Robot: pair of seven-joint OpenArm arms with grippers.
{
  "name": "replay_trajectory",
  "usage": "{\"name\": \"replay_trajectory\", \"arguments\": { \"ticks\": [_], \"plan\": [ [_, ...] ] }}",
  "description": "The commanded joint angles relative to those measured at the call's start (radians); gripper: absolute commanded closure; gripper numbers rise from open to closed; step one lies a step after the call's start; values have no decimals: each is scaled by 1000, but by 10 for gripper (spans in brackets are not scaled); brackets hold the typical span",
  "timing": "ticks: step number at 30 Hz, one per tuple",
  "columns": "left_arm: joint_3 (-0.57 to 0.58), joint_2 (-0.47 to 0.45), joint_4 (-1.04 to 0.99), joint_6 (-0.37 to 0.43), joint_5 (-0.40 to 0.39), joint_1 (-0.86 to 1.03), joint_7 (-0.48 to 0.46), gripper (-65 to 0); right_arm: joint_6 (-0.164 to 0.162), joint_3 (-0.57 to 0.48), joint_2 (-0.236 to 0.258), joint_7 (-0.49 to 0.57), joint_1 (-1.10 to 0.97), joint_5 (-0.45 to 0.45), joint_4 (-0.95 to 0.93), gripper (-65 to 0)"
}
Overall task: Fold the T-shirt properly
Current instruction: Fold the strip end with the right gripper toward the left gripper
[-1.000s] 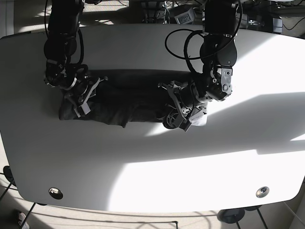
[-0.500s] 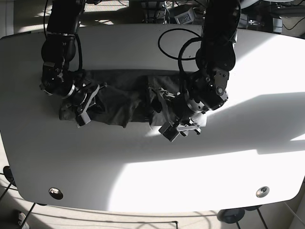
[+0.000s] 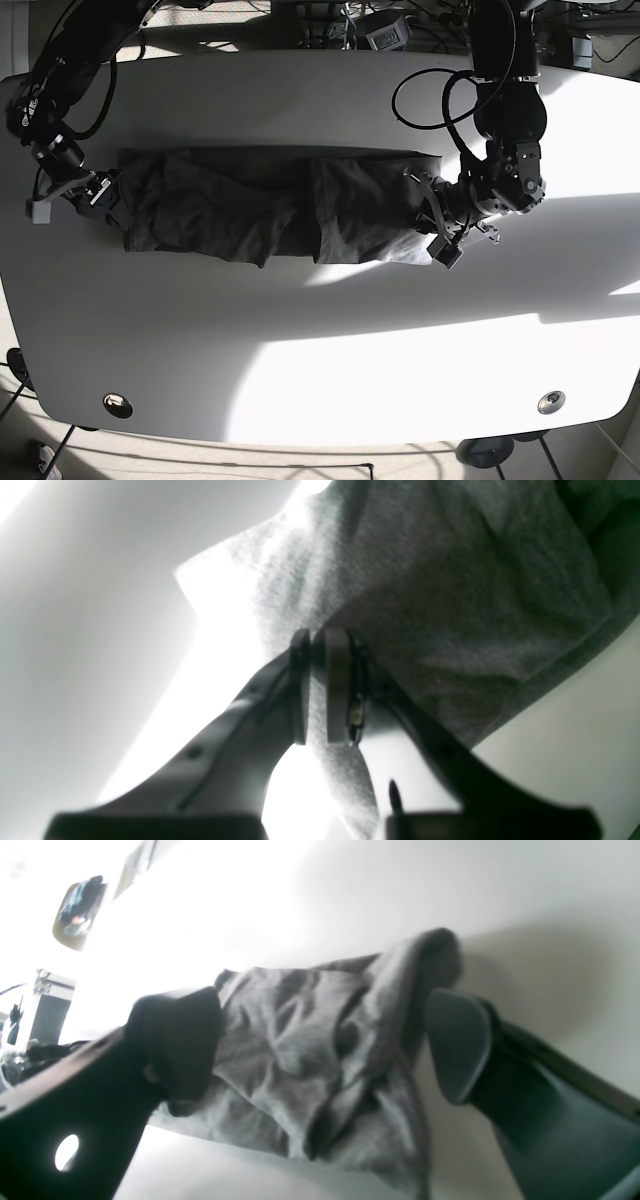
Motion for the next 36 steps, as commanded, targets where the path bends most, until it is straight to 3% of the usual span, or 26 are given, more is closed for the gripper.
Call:
{"name": "replay_trajectory", "arguments": {
  "ticks": [1, 5, 7, 14, 16, 21, 22, 27, 29, 32, 36],
  "plan": [
    [-30, 8, -22, -1, -13, -17, -26, -32, 14, 9, 40, 17, 18, -37, -63, -612],
    [-39, 11, -137, -1, -13, -22, -63, -31, 19, -4, 43, 48, 15, -118, -141, -612],
    [-38, 13, -153, -1, -9, -16, -103, -31, 21, -63, 33, 51, 13, -137, -136, -612],
    [-38, 16, -145, -1, -9, 4, -105, -31, 14, -264, -26, 142, 18, -141, -141, -604],
    [-38, 16, -145, -1, -9, 4, -105, -31, 11, -307, -27, 179, 19, -141, -141, -525],
    [-38, 14, -148, -1, -5, 6, -105, -31, 8, -348, -23, 251, 24, -143, -143, -57],
    [-38, 14, -151, -1, -3, 6, -105, -31, 8, -356, -20, 255, 32, -143, -143, -13],
    [-38, 17, -156, -1, -2, 6, -106, -33, 4, -362, 0, 237, 10, -141, 40, -17],
    [-38, 19, -177, -1, -6, 3, -106, -35, -41, -365, -1, 195, -7, -141, 172, -17],
    [-38, 50, -245, -1, -8, -32, -111, -35, -82, -469, 0, 154, -24, -141, 398, -17],
    [-38, 85, -301, -1, -8, -60, -111, -35, -90, -588, -1, 134, -25, -141, 540, -17]
  ]
}}
